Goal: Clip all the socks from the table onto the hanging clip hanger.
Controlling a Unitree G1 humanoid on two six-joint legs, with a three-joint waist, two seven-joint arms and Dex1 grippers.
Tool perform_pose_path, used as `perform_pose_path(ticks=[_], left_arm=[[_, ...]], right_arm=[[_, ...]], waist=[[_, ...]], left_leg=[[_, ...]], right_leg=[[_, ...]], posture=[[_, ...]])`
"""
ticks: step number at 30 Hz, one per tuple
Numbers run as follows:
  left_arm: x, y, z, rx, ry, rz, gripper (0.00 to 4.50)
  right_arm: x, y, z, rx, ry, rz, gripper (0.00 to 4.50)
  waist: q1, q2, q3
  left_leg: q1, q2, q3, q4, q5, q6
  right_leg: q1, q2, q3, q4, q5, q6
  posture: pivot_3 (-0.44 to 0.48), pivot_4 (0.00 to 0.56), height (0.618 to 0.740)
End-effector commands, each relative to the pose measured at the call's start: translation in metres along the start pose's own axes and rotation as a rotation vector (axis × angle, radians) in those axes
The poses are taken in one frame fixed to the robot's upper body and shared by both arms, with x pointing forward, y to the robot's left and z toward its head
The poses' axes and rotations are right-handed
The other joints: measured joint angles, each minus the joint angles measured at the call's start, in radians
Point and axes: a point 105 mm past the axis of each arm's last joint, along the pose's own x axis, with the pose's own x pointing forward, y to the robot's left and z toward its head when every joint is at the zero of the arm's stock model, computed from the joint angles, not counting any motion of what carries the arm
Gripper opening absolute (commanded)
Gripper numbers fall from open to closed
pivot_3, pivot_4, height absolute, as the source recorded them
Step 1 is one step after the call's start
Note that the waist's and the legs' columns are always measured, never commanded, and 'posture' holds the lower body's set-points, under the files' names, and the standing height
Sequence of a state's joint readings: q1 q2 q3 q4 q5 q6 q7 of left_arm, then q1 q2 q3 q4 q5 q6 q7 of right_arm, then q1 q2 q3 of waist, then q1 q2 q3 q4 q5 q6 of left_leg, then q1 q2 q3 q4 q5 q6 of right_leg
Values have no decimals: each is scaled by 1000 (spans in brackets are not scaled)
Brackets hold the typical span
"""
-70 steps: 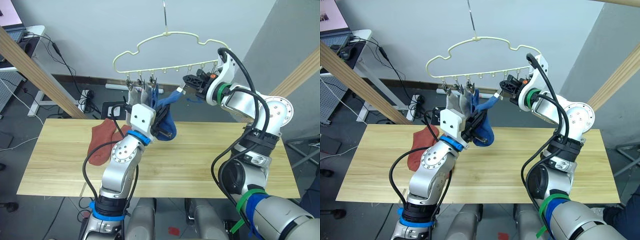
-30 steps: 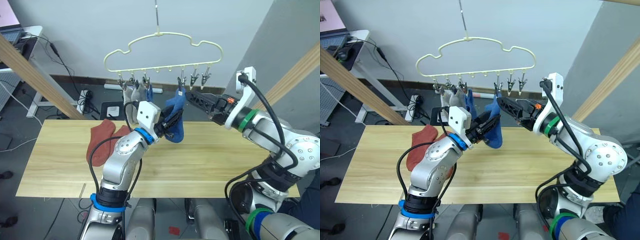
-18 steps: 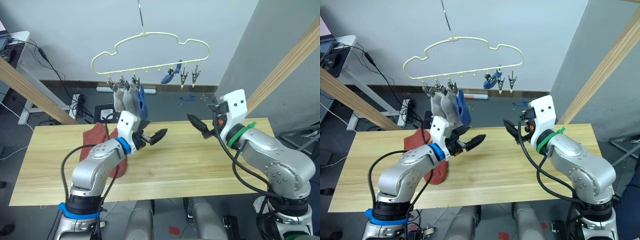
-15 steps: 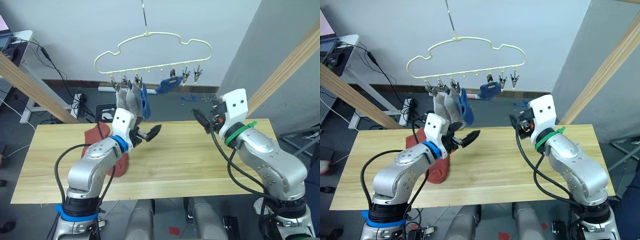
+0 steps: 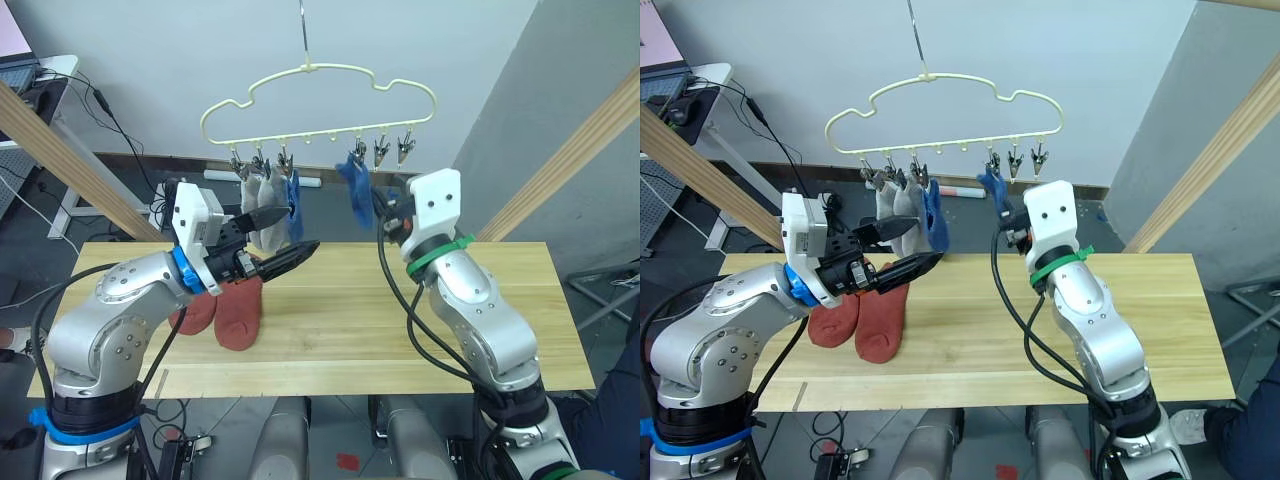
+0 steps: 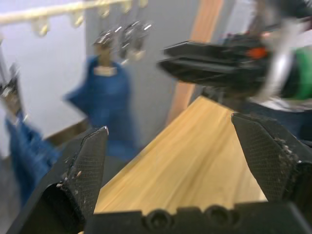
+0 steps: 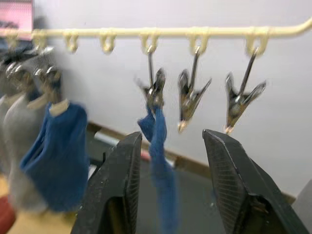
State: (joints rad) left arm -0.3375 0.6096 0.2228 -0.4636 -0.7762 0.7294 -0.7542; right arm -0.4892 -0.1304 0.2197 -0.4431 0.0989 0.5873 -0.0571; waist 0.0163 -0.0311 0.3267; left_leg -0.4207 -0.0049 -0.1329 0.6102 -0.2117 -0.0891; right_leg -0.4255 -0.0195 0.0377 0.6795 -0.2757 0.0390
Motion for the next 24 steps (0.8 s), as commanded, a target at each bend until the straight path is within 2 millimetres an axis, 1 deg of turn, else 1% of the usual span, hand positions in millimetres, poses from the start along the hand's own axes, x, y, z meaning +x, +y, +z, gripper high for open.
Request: perform_pose_path(ticks=[1, 4, 11, 16, 24], left_arm=[[0, -8, 13, 76, -35, -17, 4500], [1, -9, 13, 79, -38, -9, 4500], [-1, -8, 15, 85, -44, 10, 4500], [1, -11, 24, 101, -89, -11, 4500], [0, -16, 27, 105, -88, -17, 4500]], right_arm=[[5, -5, 12, -2, -70, -59, 2064], [10, -5, 13, 2, -81, -76, 2064], [17, -6, 11, 24, -74, -109, 2064], [23, -9, 8, 34, -60, -136, 2064], [34, -8, 9, 50, -65, -147, 2064]], waist=[[2, 0, 0], [6, 0, 0], [8, 0, 0], [8, 0, 0], [8, 0, 0]], left_leg=[[0, 0, 0, 0, 0, 0], [0, 0, 0, 0, 0, 0], [0, 0, 0, 0, 0, 0], [0, 0, 0, 0, 0, 0], [0, 0, 0, 0, 0, 0]], right_leg=[[0, 0, 0, 0, 0, 0], [0, 0, 0, 0, 2, -4], [0, 0, 0, 0, 2, -4], [0, 0, 0, 0, 2, -4], [0, 0, 0, 0, 2, -4]], posture=[[209, 326, 740], [214, 326, 740], [221, 328, 740], [221, 328, 740], [245, 330, 740]])
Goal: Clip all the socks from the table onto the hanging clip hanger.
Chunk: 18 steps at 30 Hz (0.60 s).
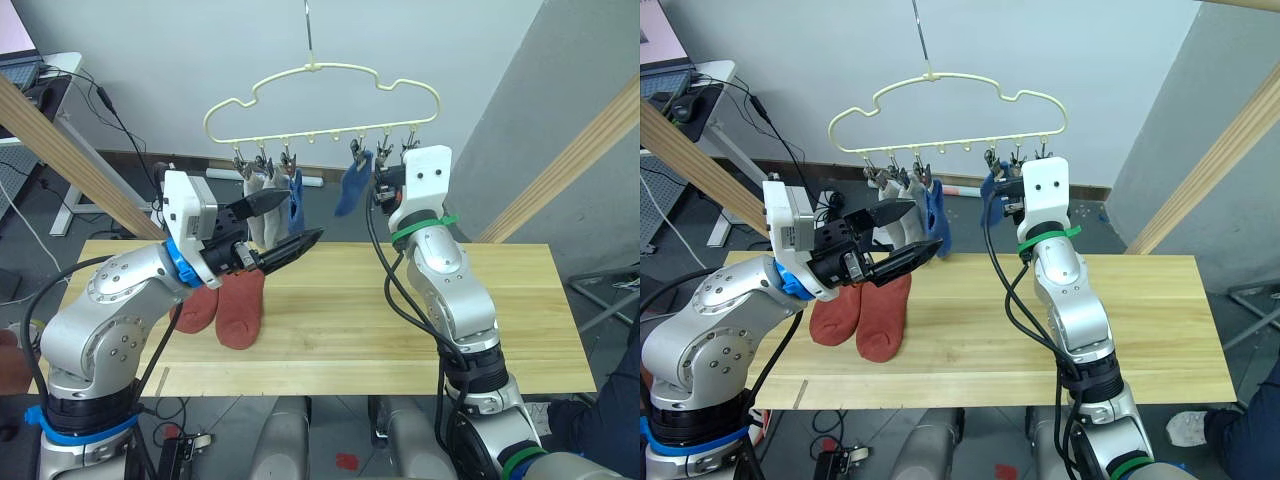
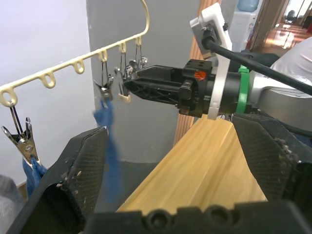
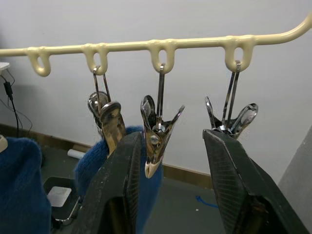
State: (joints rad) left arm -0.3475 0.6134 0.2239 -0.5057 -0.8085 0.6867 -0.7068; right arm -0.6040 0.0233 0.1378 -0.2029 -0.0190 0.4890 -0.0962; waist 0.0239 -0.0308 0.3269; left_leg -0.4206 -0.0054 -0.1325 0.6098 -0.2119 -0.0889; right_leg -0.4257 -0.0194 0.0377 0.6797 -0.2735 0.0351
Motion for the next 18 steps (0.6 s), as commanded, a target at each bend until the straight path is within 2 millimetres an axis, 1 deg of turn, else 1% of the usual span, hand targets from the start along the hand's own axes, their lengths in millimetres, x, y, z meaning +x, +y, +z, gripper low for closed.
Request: perform_pose_path(ticks=[1, 5, 8, 18], left_arm=[[-1, -12, 12, 48, -28, -21, 4500], [-2, -17, 11, 38, -33, -18, 4500], [-2, -18, 10, 34, -32, -15, 4500], [-4, -19, 8, 29, -27, -9, 4500]], right_arm=[[4, 1, 17, 17, -70, -16, 2064], [8, 7, 19, 32, -80, -4, 2064], [10, 11, 20, 43, -84, 9, 2064], [12, 15, 25, 57, -99, 21, 2064]], waist=[[1, 0, 0], [1, 0, 0], [2, 0, 0], [2, 0, 0]], left_leg=[[0, 0, 0, 0, 0, 0], [0, 0, 0, 0, 0, 0], [0, 0, -1, 0, 0, 0], [0, 0, 0, 0, 0, 0]], right_leg=[[0, 0, 0, 0, 0, 0], [0, 0, 0, 0, 0, 0], [0, 0, 0, 0, 0, 0], [0, 0, 0, 0, 0, 0]], posture=[[245, 330, 740], [254, 330, 740], [256, 330, 740], [259, 333, 740]])
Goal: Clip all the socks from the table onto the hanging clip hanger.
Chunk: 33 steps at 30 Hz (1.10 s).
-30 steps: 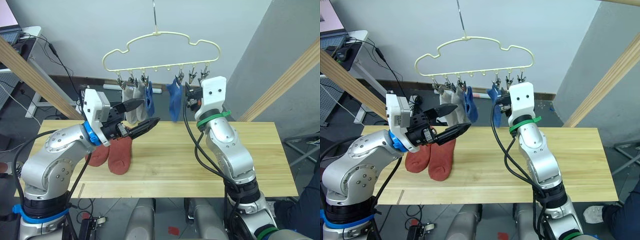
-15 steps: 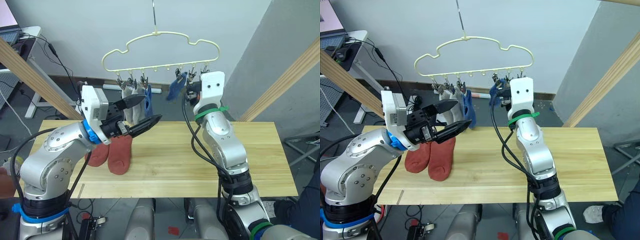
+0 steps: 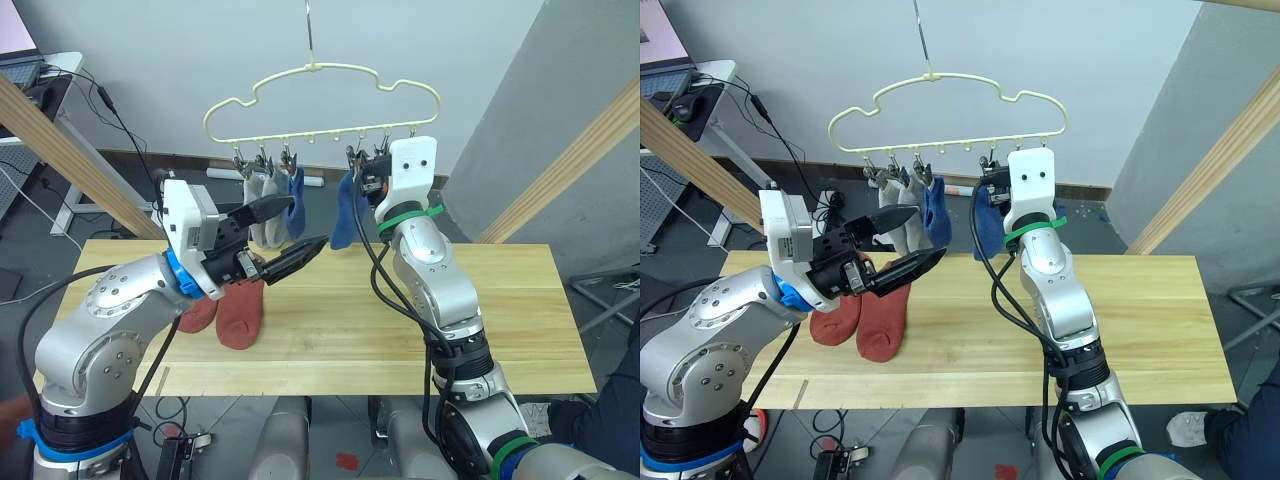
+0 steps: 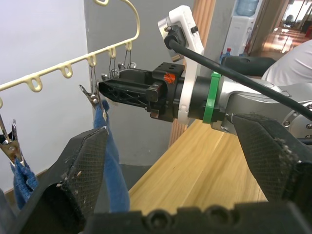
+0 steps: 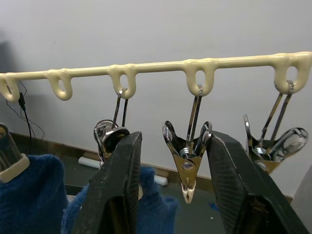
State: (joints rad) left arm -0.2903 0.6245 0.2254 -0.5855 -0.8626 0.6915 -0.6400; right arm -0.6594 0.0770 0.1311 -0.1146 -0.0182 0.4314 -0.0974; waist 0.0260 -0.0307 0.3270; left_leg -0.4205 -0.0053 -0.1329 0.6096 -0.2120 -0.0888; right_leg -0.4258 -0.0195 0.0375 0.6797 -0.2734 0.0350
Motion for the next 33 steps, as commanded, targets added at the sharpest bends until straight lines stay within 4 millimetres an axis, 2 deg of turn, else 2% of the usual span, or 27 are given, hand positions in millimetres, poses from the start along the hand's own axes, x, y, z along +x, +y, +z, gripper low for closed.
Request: perform_pose_path(ticks=[1, 9, 12, 14, 17, 22, 24, 28, 33], left_arm=[[-1, -7, 9, 39, -25, -16, 4500], [-2, -7, 8, 40, -24, -11, 4500], [-1, -9, 7, 40, -23, -10, 4500], [-1, -10, 6, 41, -23, -10, 4500], [-1, -11, 5, 40, -22, -10, 4500], [-1, -10, 3, 38, -20, -3, 4500], [-3, 4, -9, 2, 23, 88, 4500], [-22, 34, -67, 6, 258, 301, 4500], [-46, 63, -111, -7, 372, 511, 4500]], right_arm=[[2, 1, 20, 13, -75, -2, 2064], [4, 1, 21, 25, -81, -5, 2064], [4, 1, 21, 31, -81, -2, 1463], [5, 1, 21, 34, -80, 1, 795], [5, 0, 20, 38, -78, -1, 109], [4, -5, 22, 33, -82, 7, 50], [3, -11, 25, 12, -77, 70, 50], [-1, -16, 23, 48, -24, 195, 50], [-9, -18, 19, 69, 49, 284, 50]], waist=[[0, 0, 0], [0, 0, 0], [0, 0, 0], [0, 0, 0], [0, 0, 0], [1, 0, 0], [1, 0, 0], [-1, 1, 1], [-1, 3, 2]], left_leg=[[0, 0, 0, 0, 0, 0], [0, 0, 0, 0, 0, 0], [0, 0, 0, 0, 0, 0], [0, 0, 0, 0, 0, 0], [0, 0, 0, 0, -1, 1], [0, 0, 0, 0, -1, 1], [0, 0, 0, 0, -1, 2], [1, -1, 1, 0, -2, 3], [1, 0, 0, -2, -2, 4]], right_leg=[[0, 0, 0, 0, 0, 0], [0, 0, 0, 0, 0, 0], [0, 0, 0, 0, 0, 0], [0, 0, 0, 0, 0, 0], [0, 0, 0, 0, 0, 0], [0, 0, 0, 0, 0, 0], [0, 0, 0, 0, 0, 0], [0, 0, 1, 0, 0, 0], [0, 0, 1, 0, 0, 0]], posture=[[259, 333, 740], [262, 334, 740], [262, 334, 740], [262, 334, 740], [262, 334, 740], [253, 336, 740], [245, 338, 740], [231, 341, 740], [199, 347, 740]])
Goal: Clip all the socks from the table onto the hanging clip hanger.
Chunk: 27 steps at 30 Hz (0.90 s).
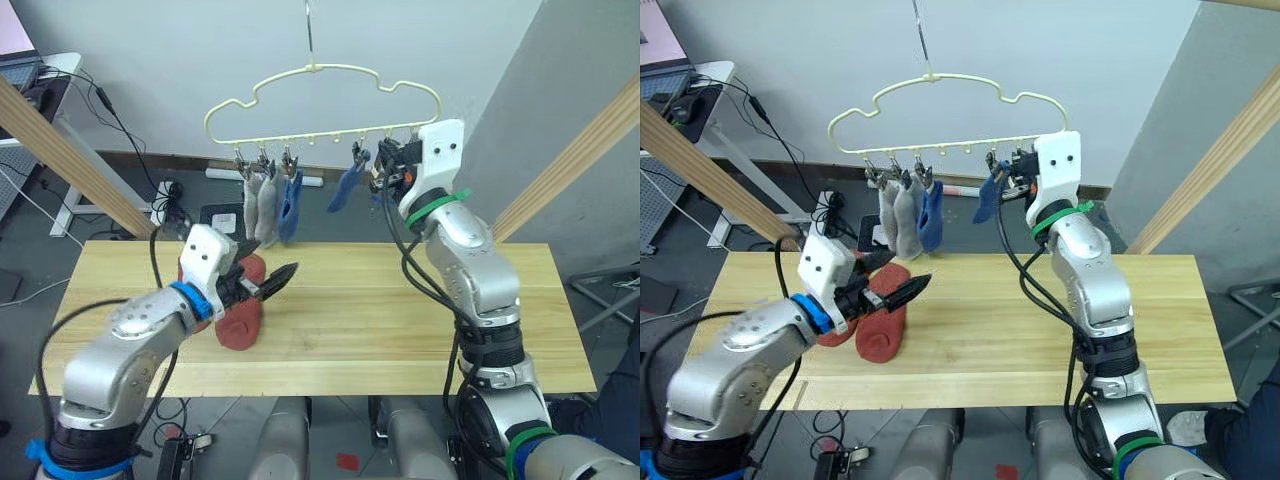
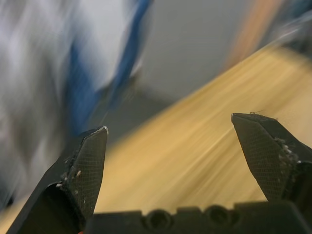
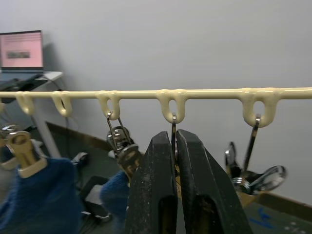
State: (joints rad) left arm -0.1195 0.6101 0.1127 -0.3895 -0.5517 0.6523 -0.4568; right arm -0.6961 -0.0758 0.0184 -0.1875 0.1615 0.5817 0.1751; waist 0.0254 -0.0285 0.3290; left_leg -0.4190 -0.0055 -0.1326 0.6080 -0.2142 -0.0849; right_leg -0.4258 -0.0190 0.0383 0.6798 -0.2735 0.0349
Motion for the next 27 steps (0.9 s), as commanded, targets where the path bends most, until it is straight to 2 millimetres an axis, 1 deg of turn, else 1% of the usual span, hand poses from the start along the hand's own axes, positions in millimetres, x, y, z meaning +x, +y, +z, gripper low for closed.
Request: perform_pose_path(ticks=[1, 3, 4, 7, 11, 14, 16, 18, 21, 22, 25, 27], left_arm=[[3, 27, -20, 67, 44, 168, 4500], [10, 39, -41, 110, 108, 238, 4500], [13, 44, -47, 106, 118, 269, 4500], [22, 52, -58, 126, 129, 328, 4500], [25, 57, -72, 109, 158, 367, 4500], [25, 59, -83, 40, 173, 383, 4500], [24, 61, -95, -11, 213, 384, 4500], [23, 62, -104, -41, 252, 378, 4500], [22, 58, -123, -117, 331, 337, 4500], [21, 57, -125, -128, 341, 329, 4500], [22, 50, -124, -65, 352, 261, 3908], [22, 45, -124, -22, 353, 225, 3350]], right_arm=[[-10, 4, 6, 22, 23, 81, 50], [-15, 0, 3, 23, 57, 94, 50], [-17, -2, 1, 22, 69, 87, 50], [-19, -9, -1, 20, 79, 52, 50], [-18, -8, 0, 29, 81, 43, 50], [-19, -9, 1, 32, 81, 35, 50], [-20, -9, 0, 30, 85, 29, 50], [-20, -11, 1, 29, 87, 23, 50], [-22, -14, 1, 31, 88, 6, 50], [-22, -15, 1, 31, 89, 3, 50], [-24, -14, 1, 34, 91, -1, 0], [-25, -13, 1, 34, 92, 0, 0]], waist=[[0, 1, 0], [2, 2, 1], [3, 2, 1], [3, 1, 1], [2, 0, 2], [1, 0, 2], [0, 0, 2], [0, 0, 2], [0, 1, 2], [0, 1, 2], [-2, 1, 2], [-1, 2, 2]], left_leg=[[0, 0, 0, 0, 0, 0], [0, 0, 0, 0, 0, 0], [0, 0, 0, 0, 0, 0], [-1, 0, 1, 1, 0, 1], [-1, 0, 0, 1, 0, 1], [-1, 0, 0, 0, 0, 1], [-1, 0, 0, 1, 0, 1], [-1, 0, 0, 1, 0, 1], [0, 0, 0, 1, 0, 1], [1, 0, 0, 1, 0, 1], [3, 0, 0, 1, 0, 1], [3, 0, 0, 1, 0, 1]], right_leg=[[0, 0, 0, 0, 0, 0], [0, 0, 0, 0, 0, 0], [0, -1, 0, 0, 0, 0], [0, -1, 0, 0, 0, 0], [0, -2, 0, 0, 0, 0], [0, -2, 0, 0, 0, 0], [0, -2, 0, 0, 0, 0], [0, -2, 0, 0, 0, 0], [1, -2, -1, 1, 0, 0], [2, -2, -1, 1, 0, 1], [4, -2, 0, 1, -3, 5], [4, -2, 0, 1, -3, 4]], posture=[[194, 351, 740], [192, 353, 740], [192, 353, 740], [184, 356, 740], [172, 366, 740], [158, 374, 740], [158, 374, 740], [150, 378, 740], [149, 377, 740], [150, 366, 740], [151, 359, 740], [153, 350, 740]])
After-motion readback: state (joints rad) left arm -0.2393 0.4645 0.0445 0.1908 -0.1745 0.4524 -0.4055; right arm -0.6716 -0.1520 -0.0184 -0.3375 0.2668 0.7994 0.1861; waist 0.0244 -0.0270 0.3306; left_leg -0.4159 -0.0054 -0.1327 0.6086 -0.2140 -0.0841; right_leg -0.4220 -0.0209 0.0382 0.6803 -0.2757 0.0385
